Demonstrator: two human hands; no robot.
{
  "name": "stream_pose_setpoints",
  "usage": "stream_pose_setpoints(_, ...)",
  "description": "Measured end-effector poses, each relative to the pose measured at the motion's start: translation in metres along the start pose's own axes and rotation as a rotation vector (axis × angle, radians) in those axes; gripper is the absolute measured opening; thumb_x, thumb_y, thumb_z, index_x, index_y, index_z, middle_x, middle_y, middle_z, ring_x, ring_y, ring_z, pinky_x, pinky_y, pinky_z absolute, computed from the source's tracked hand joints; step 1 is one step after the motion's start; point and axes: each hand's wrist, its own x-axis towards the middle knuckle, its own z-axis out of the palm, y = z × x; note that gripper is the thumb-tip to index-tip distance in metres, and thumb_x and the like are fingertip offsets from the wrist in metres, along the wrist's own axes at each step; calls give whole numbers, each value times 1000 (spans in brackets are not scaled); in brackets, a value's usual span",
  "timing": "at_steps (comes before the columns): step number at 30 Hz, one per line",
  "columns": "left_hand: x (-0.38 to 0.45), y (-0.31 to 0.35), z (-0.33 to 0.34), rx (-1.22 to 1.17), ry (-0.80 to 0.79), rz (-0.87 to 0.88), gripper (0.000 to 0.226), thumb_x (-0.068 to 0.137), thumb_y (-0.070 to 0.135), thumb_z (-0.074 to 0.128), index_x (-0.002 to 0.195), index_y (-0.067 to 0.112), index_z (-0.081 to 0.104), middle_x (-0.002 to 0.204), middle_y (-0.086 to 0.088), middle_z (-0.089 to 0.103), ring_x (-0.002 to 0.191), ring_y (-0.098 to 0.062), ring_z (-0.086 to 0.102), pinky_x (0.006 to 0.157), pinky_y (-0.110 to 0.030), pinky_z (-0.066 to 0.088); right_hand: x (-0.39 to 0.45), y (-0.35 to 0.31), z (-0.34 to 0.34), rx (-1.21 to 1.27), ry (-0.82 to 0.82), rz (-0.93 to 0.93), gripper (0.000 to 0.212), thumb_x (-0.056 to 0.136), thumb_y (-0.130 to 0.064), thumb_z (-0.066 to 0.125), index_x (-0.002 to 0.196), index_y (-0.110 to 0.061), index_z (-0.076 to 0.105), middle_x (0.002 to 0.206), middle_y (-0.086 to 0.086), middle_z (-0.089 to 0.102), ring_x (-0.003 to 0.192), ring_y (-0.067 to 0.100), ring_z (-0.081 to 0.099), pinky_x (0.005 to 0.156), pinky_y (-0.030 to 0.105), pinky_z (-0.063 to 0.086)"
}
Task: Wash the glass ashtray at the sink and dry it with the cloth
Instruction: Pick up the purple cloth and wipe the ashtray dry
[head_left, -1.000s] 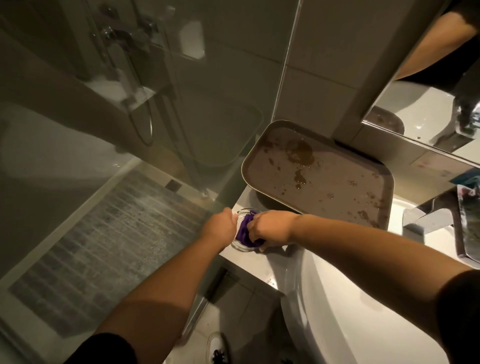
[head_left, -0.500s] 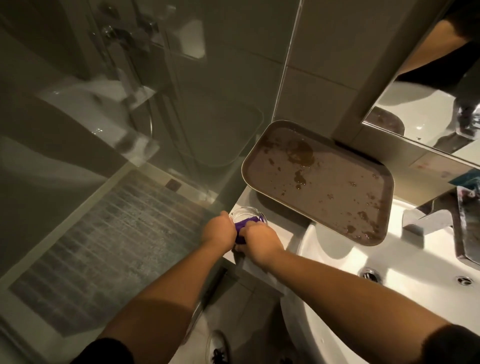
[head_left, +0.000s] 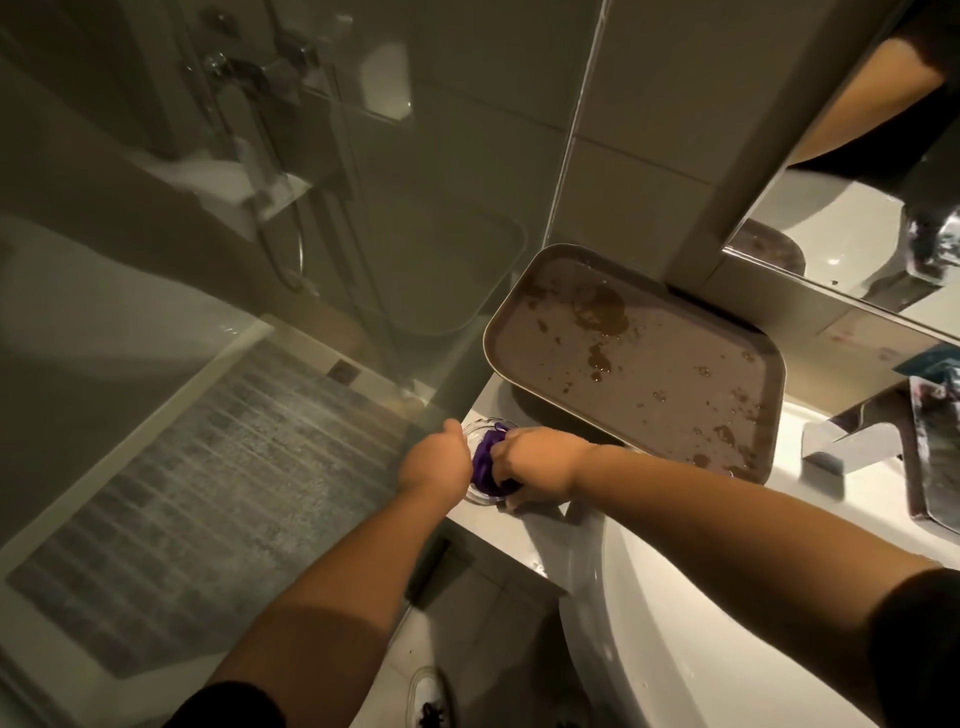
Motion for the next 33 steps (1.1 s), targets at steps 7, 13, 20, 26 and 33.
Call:
stream_pose_setpoints(7, -3, 1, 1, -43, 12, -31, 21, 98, 14, 34, 115, 6, 44, 112, -19, 65, 100, -37, 62, 66, -38, 40, 7, -18, 21, 191, 167, 190, 36, 83, -38, 71, 109, -13, 70, 104, 9, 65, 95, 27, 61, 81, 34, 49)
stream_pose_setpoints(13, -2, -8, 2, -102, -31, -45, 34, 101, 31, 31, 117, 7, 50, 116, -18, 64, 105, -36, 60, 74, -36, 42, -1, -1, 3, -24, 8, -85, 33, 90, -35, 64, 113, -12, 66, 115, 11, 63, 104, 29, 57, 92, 38, 47)
stream_pose_setpoints(20, 6, 0, -3, 20, -22, 5, 26, 102, 21, 33, 118, 7, 47, 116, -19, 64, 105, -38, 61, 78, -43, 47, 0, 2, -19, -192, -127, -190, 33, 93, -33, 60, 118, -11, 65, 121, 9, 62, 111, 28, 55, 98, 40, 44)
stream_pose_setpoints(26, -1, -2, 4, -27, 49, -9, 23, 101, 19, 35, 114, 7, 49, 110, -17, 66, 99, -36, 63, 66, -38, 41, -2, -21, 9, 118, 78, 144, 32, 84, -37, 69, 104, -12, 70, 102, 10, 67, 94, 28, 62, 83, 37, 52)
stream_pose_setpoints(33, -5, -7, 3, -131, 8, -38, 34, 103, 31, 32, 114, 5, 53, 115, -18, 64, 104, -36, 60, 76, -38, 44, 5, -36, 32, 314, 266, 267, 29, 82, -39, 70, 98, -16, 73, 89, 2, 59, 89, 24, 61, 74, 30, 48)
